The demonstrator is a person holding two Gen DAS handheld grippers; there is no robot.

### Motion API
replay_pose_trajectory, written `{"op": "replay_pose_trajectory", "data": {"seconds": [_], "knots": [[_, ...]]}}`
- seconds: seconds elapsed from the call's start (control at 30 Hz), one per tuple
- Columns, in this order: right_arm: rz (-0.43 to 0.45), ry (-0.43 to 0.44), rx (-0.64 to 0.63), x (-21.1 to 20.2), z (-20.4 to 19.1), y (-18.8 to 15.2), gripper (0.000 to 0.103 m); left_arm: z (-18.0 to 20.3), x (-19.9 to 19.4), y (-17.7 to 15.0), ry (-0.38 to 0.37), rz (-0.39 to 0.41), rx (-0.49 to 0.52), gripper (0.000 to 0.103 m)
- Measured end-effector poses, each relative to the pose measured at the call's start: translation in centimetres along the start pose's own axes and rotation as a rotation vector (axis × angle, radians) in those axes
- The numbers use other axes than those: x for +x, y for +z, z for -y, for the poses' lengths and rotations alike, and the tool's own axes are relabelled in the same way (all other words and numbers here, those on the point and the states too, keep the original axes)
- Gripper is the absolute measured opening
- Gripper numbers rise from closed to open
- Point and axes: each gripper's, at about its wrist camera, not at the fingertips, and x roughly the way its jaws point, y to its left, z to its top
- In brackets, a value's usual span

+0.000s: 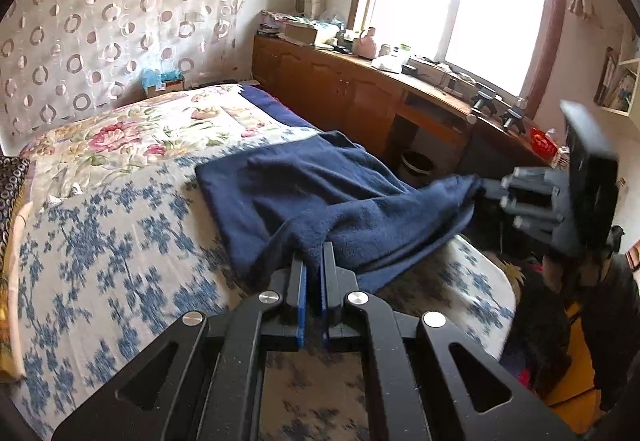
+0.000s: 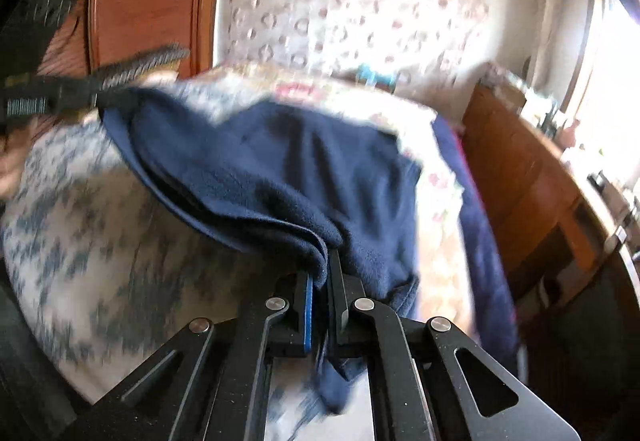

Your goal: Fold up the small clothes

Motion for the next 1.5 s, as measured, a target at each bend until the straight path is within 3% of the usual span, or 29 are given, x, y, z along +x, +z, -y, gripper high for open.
{"op": "replay_pose_trajectory", "data": {"seconds": [0.2, 0.37, 0.73, 0.83, 0.9, 1.0, 1.2, 1.3, 1.5], "knots": [[0.075, -0.013, -0.054, 2.9, 1.1, 6.7, 0.005, -3.0, 1.9, 3.0, 0.049, 0.004, -0.039, 0.006], [0.086, 0.004, -0.088, 7.3, 1.6, 10.6, 0.005, -5.3, 4.1, 5.0, 0.08, -0.016, -0.062, 0.006], [-0.019, 0.061, -0.057, 15.3, 5.1, 12.2, 0.005, -8.0, 8.5, 6.6, 0.091, -0.071, -0.085, 0.009], [-0.045, 0.076, -0.04, 16.5, 5.7, 12.5, 0.005, -8.5, 8.7, 6.7, 0.076, -0.08, -0.087, 0.017], [-0.064, 0.084, -0.028, 17.2, 6.1, 12.6, 0.005, -8.7, 8.2, 6.8, 0.096, -0.06, -0.085, 0.043], [-0.085, 0.092, -0.012, 17.8, 6.3, 13.5, 0.005, -9.5, 7.5, 6.9, 0.09, -0.037, -0.095, 0.053], [-0.072, 0.07, 0.04, 18.9, 7.0, 14.9, 0.005, -10.6, 8.2, 6.5, 0.106, -0.065, -0.091, 0.055], [-0.07, 0.006, 0.082, 19.1, 8.3, 16.4, 0.039, -10.7, 9.2, 6.0, 0.109, -0.09, -0.089, 0.055], [-0.031, -0.071, 0.149, 17.3, 10.4, 18.8, 0.041, -11.1, 11.1, 5.7, 0.11, -0.127, -0.1, 0.055]]}}
